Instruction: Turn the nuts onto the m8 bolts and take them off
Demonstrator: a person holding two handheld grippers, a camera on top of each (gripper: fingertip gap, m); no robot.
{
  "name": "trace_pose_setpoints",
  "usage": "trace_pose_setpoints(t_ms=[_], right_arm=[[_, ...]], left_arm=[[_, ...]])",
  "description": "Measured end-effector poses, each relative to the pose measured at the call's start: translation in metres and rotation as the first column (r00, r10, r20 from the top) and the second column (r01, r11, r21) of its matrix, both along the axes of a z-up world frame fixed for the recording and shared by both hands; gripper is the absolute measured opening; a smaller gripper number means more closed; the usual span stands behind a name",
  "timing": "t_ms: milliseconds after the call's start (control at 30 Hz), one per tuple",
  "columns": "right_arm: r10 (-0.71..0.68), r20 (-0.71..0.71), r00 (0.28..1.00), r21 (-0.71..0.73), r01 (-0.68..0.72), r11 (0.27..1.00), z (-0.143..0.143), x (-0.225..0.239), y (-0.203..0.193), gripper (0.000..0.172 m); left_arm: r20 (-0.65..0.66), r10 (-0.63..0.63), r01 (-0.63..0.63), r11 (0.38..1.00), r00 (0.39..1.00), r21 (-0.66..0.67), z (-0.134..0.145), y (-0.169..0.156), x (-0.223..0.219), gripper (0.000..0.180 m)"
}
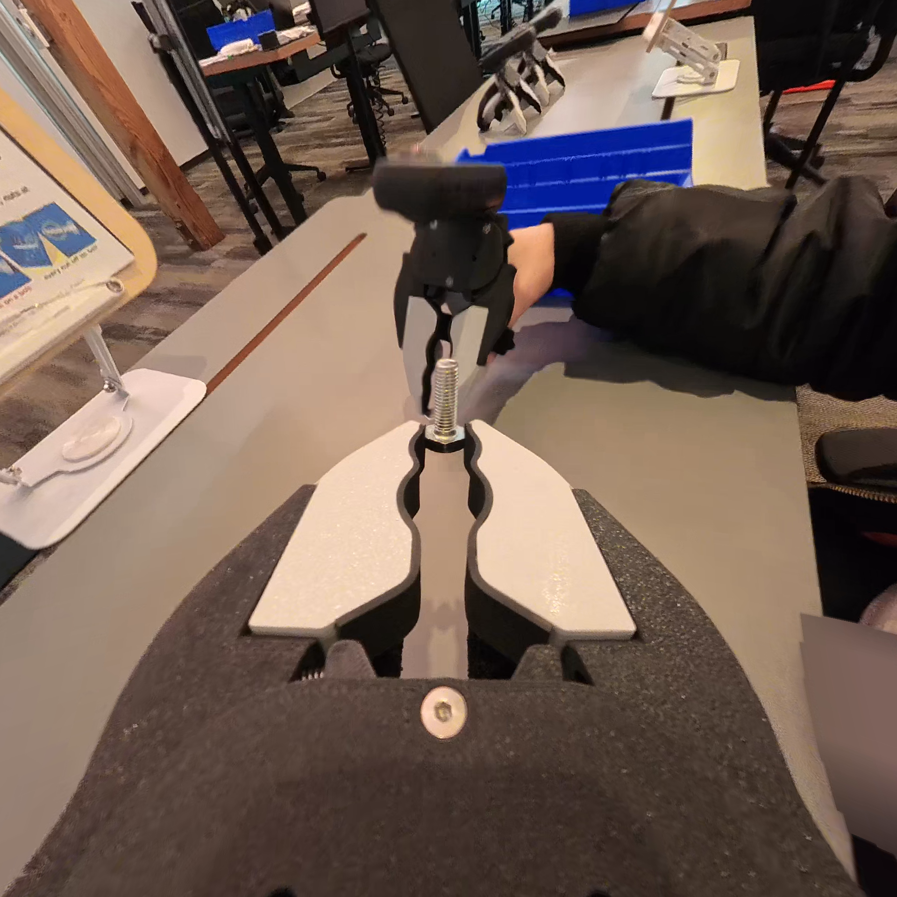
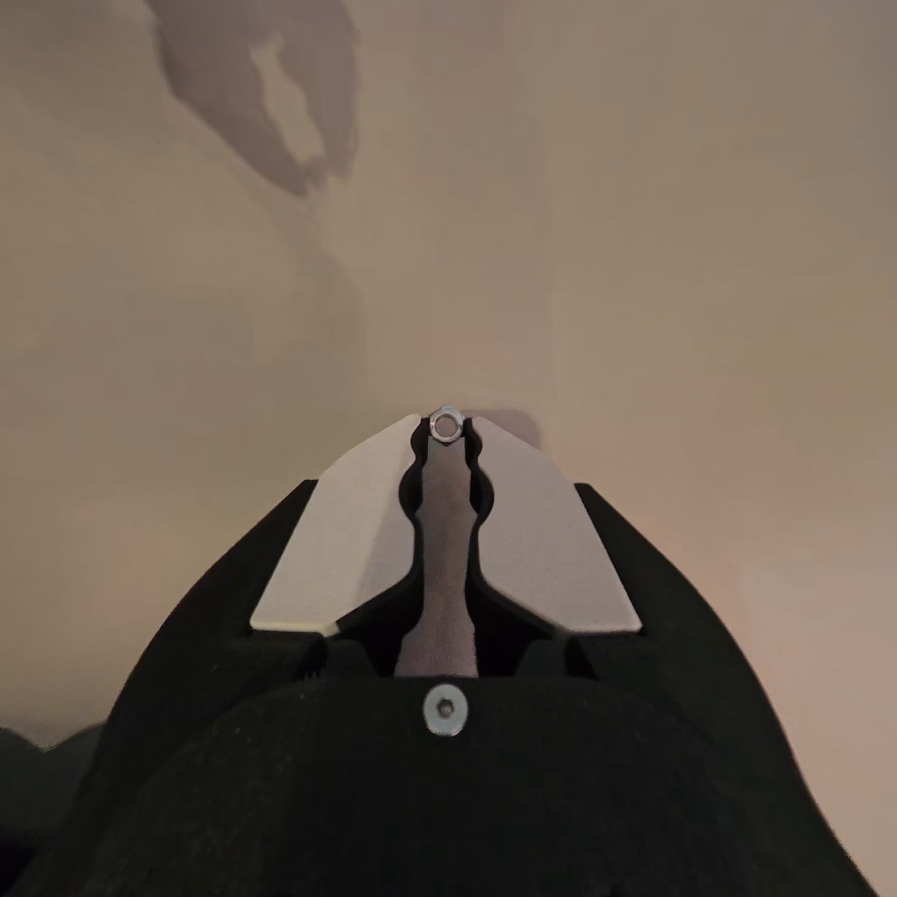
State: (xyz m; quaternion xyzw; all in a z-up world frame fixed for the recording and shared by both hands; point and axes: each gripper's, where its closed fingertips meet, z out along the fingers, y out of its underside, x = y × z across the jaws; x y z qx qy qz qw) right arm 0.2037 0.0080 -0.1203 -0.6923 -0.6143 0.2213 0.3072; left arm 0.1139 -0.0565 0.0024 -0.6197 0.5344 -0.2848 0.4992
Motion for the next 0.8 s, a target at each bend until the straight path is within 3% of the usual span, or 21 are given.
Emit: trace_pose_setpoints(t_ms=[200, 333, 500, 600, 800], right_arm=[[-0.042, -0.324, 0.945, 0.173, 0.103, 0.980, 0.153, 0.003, 0.009, 0.014], [0.018, -0.484, 0.875, 0.293, 0.143, 0.945, 0.213, 0.009, -0.004, 0.013], [-0.050, -0.444, 0.894, 0.304, 0.203, 0.931, 0.214, 0.017, 0.007, 0.013], [-0.085, -0.374, 0.923, 0.327, 0.217, 0.920, 0.205, 0.014, 0.017, 0.013], [0.027, -0.259, 0.966, 0.382, 0.077, 0.921, 0.193, -0.014, 0.021, 0.013]], left_arm=[[0.054, -0.029, 0.029, 1.000, 0.998, -0.004, 0.024, 0.051, 0.026, 0.015], [0.086, 0.028, -0.032, 0.999, 0.996, 0.038, 0.031, 0.086, 0.041, 0.015], [0.045, 0.098, -0.102, 0.990, 0.994, 0.098, 0.030, 0.111, 0.055, 0.015], [-0.002, 0.081, -0.080, 0.989, 0.997, 0.122, 0.029, 0.115, 0.065, 0.015], [-0.067, 0.007, 0.000, 0.994, 0.998, 0.105, 0.020, 0.100, 0.067, 0.015]])
